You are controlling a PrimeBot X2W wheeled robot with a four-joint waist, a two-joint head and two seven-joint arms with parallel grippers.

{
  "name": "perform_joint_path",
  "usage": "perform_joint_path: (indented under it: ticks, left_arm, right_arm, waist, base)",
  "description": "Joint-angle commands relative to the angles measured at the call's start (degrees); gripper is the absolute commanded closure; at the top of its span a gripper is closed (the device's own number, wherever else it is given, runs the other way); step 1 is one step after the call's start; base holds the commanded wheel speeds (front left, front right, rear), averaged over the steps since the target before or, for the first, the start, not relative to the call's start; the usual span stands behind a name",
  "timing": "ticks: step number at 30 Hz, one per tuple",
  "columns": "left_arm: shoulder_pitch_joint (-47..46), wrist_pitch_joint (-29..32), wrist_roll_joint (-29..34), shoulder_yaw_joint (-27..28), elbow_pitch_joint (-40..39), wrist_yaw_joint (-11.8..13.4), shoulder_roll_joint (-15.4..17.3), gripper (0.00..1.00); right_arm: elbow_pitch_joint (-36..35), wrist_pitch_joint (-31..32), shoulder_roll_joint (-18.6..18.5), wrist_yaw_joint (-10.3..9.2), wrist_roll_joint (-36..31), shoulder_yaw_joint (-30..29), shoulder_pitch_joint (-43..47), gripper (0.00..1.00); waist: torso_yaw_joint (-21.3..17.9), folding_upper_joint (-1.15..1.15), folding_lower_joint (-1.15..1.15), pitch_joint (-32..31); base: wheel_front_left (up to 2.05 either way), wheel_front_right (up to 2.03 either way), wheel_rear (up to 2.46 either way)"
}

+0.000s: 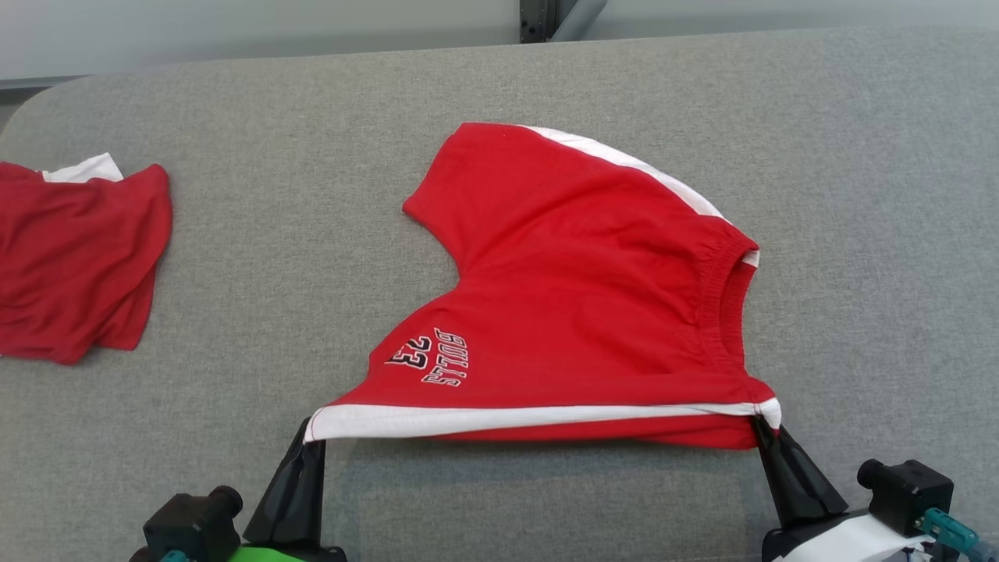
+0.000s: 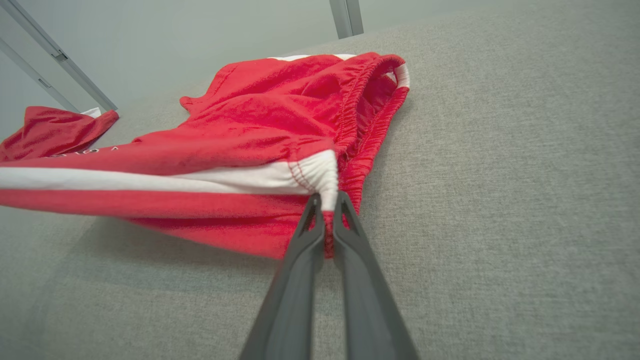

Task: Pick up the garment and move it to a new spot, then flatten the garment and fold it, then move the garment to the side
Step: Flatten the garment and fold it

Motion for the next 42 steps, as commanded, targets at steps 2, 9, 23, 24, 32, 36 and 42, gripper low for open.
perform_joint_path:
  ticks: [2,9,23,24,32,36,42]
  left_arm:
    - [0.5,0.7,0.1,0.2,-1.0,0.5,0.6,1.00]
    - [-4.1,0.8,1.4,0.9,-1.0,-0.4,2.2,1.00]
    - [-27.5,2.6,0.3,5.3,3.7,-4.9,7.4,1.00]
    - [-30.1,2.8,0.1,5.0,5.4,-5.6,7.4,1.00]
    - [-49.3,4.1,-0.4,1.1,22.1,-10.8,5.6,1.00]
    - [-56.1,4.4,-0.6,-0.4,30.7,-11.9,4.8,1.00]
    - [-64.9,4.3,-1.5,-1.7,43.8,-12.8,3.8,1.00]
  right_arm:
    - [-0.7,0.7,-0.1,-0.08,0.5,-0.7,0.6,1.00]
    - [-1.1,2.6,2.2,-0.08,1.8,-1.1,-2.4,1.00]
    - [7.4,4.1,7.5,-0.09,2.8,-0.4,-21.9,1.00]
    - [8.5,3.8,7.6,-0.09,2.4,-0.4,-23.5,1.00]
    - [15.8,0.1,7.9,-0.09,6.0,-0.5,-33.6,1.00]
    - [19.3,-1.8,7.9,-0.09,7.2,0.0,-37.5,1.00]
    - [22.6,-3.6,7.8,-0.09,10.1,1.2,-41.8,1.00]
  waist:
    - [-0.3,0.00,0.00,0.1]
    - [-1.8,0.00,0.00,2.0]
    - [-8.9,0.00,0.00,10.9]
    - [-9.1,0.00,0.00,11.6]
    - [-10.5,0.00,0.00,16.6]
    - [-11.1,0.00,0.00,18.2]
    - [-12.1,0.00,0.00,19.9]
  base:
    - [0.00,0.00,0.00]
    - [0.00,0.00,0.00]
    - [0.00,0.00,0.00]
    - [0.00,0.00,0.00]
    - [0.00,0.00,0.00]
    - [0.00,0.00,0.00]
    - [0.00,0.00,0.00]
